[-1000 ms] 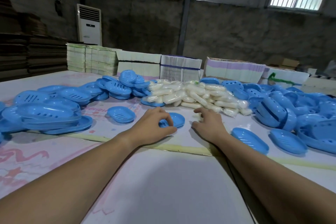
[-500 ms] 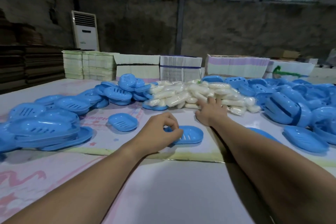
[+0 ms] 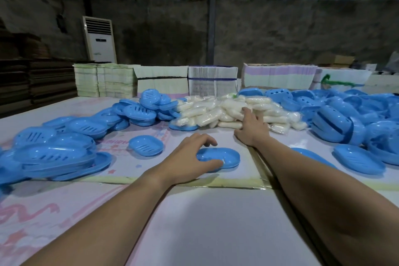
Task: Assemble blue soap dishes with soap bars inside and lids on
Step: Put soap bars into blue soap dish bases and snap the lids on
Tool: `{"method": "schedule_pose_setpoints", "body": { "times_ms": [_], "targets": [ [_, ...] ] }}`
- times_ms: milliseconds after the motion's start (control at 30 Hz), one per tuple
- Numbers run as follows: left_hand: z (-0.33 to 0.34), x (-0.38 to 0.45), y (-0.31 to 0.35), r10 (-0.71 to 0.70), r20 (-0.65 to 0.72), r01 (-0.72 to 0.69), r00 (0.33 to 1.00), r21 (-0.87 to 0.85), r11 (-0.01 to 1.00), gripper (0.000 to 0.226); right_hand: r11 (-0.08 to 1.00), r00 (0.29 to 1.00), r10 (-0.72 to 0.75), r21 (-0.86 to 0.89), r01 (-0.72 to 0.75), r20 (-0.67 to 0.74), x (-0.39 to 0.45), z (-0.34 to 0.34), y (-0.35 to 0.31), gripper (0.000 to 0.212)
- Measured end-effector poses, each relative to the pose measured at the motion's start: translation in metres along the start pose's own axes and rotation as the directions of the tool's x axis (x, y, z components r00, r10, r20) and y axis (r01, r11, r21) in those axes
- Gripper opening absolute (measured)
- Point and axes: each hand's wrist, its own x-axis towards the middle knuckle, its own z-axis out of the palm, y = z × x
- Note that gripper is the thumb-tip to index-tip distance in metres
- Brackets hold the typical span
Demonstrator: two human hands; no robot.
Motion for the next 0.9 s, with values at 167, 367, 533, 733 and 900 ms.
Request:
{"method": "schedule_pose_setpoints", "body": {
  "times_ms": [167,367,533,733,900],
  "targets": [
    [-0.014,-0.003,-0.008,-0.076,0.099,0.069,0.992,0.079,0.995,0.064,0.994,0.998,-0.012,-0.105,0.005,-0.060,-0.002,-0.004,0.003,0.070],
    [-0.015,0.000,-0.015,-0.129,-0.002,0.129,0.992,0.103,0.986,0.069,0.996,0.997,0.010,-0.088,-0.003,0.072,0.001,-0.002,0.005,0.077],
    [-0.013,0.002,-0.012,-0.142,-0.028,0.144,0.989,0.071,0.987,0.071,0.981,0.998,-0.058,-0.186,0.054,-0.017,-0.005,-0.006,0.003,0.049],
    [-0.010,0.002,-0.013,-0.136,-0.020,0.137,0.991,0.097,0.986,0.079,0.989,0.978,-0.101,0.088,0.118,-0.180,-0.028,-0.028,-0.021,0.028],
    [-0.008,0.004,-0.006,-0.161,-0.060,0.166,0.985,0.086,0.982,0.065,0.758,0.991,-0.031,0.643,0.109,-0.132,-0.061,-0.070,-0.048,0.037]
  ]
}}
